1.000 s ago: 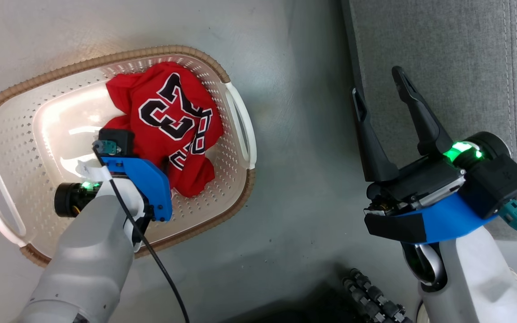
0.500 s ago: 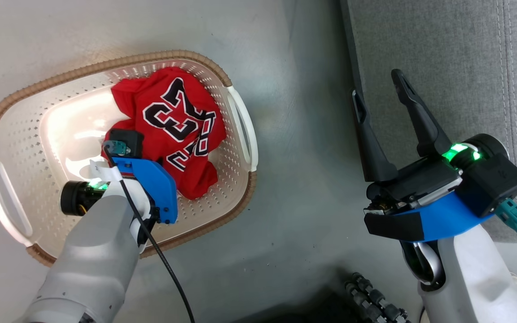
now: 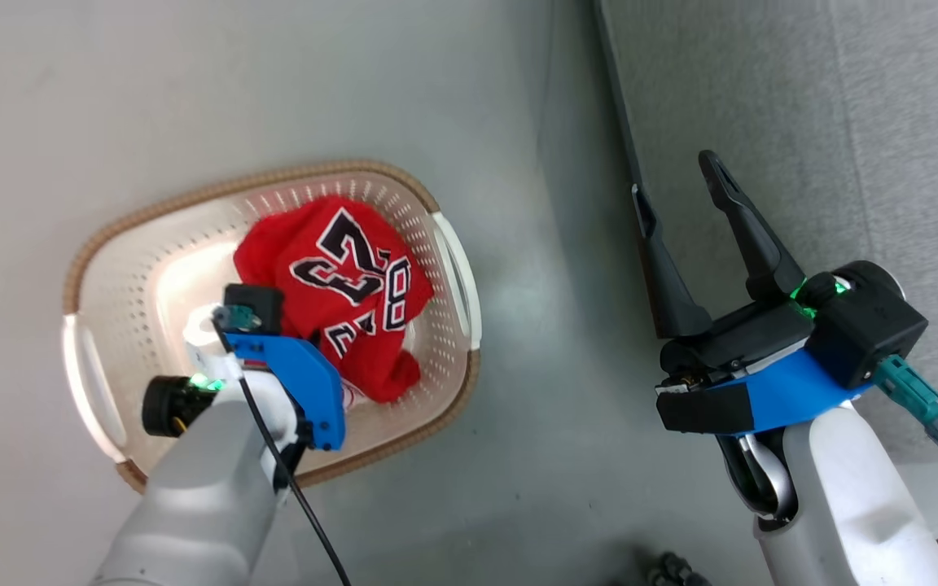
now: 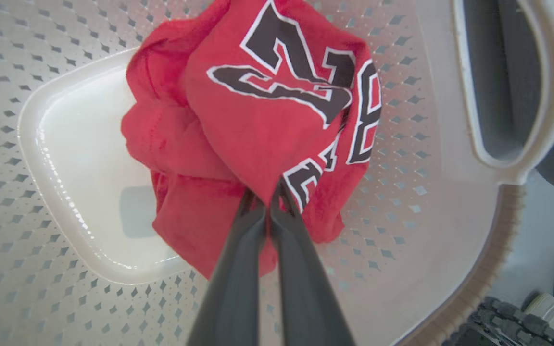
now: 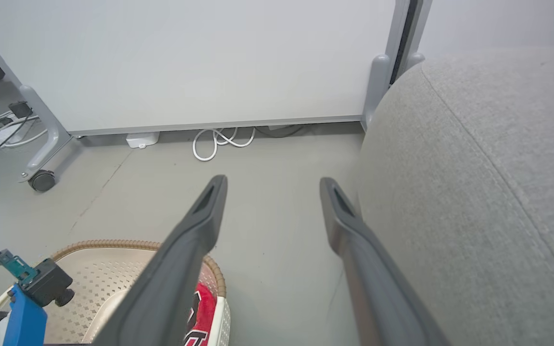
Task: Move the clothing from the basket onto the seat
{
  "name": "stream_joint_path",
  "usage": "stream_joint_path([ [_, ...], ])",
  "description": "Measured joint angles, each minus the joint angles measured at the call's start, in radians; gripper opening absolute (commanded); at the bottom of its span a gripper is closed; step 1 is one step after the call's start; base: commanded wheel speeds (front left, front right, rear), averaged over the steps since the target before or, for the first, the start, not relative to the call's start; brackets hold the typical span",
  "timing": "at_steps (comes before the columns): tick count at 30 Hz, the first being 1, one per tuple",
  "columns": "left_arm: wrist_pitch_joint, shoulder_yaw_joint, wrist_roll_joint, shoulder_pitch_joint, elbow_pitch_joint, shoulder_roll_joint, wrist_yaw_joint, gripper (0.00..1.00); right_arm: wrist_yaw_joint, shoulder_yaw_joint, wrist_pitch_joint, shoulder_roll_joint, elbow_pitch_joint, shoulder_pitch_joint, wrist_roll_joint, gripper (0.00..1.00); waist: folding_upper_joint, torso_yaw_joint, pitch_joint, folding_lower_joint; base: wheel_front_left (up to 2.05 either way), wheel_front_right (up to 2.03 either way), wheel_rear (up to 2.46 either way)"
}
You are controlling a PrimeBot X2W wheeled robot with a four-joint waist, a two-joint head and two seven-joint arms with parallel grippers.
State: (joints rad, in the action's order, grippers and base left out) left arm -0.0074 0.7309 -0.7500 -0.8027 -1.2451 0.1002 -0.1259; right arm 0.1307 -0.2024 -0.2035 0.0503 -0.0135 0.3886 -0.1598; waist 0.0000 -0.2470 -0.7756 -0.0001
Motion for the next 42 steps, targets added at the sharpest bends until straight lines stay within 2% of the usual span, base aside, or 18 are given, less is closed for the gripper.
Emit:
stream_joint_path([
  [10, -0.020, 0.093, -0.040, 0.111, 0.121, -0.022, -0.003, 0.00, 0.000, 0.005, 0.028, -0.001, -0.072, -0.059, 0.009, 1.00, 0.0000, 0.048, 0.257, -0.0002, 0.00, 0.00, 0.00],
  [11, -0.022, 0.116, -0.046, 0.117, 0.150, -0.025, -0.003, 0.00, 0.000, 0.013, 0.037, -0.001, -0.078, -0.081, 0.006, 1.00, 0.0000, 0.064, 0.312, -0.0002, 0.00, 0.00, 0.00],
  [16, -0.030, 0.178, -0.071, 0.152, 0.211, -0.030, -0.003, 0.00, 0.000, 0.010, 0.071, -0.001, -0.104, -0.166, 0.007, 1.00, 0.0001, 0.108, 0.449, -0.0003, 0.00, 0.00, 0.00],
  [24, -0.057, 0.268, -0.113, 0.150, 0.325, -0.034, -0.003, 0.00, 0.000, 0.012, 0.126, -0.001, -0.105, -0.263, 0.010, 1.00, 0.0001, 0.185, 0.632, -0.0003, 0.00, 0.00, 0.00],
  [32, -0.077, 0.348, -0.139, 0.082, 0.429, -0.038, -0.003, 0.00, 0.000, 0.008, 0.158, -0.001, -0.091, -0.323, 0.007, 1.00, 0.0001, 0.242, 0.757, -0.0003, 0.00, 0.00, 0.00],
  [42, -0.094, 0.392, -0.169, -0.032, 0.523, -0.045, -0.003, 0.00, 0.000, 0.000, 0.176, -0.001, -0.079, -0.350, 0.000, 1.00, 0.0000, 0.265, 0.808, -0.0002, 0.00, 0.00, 0.00],
])
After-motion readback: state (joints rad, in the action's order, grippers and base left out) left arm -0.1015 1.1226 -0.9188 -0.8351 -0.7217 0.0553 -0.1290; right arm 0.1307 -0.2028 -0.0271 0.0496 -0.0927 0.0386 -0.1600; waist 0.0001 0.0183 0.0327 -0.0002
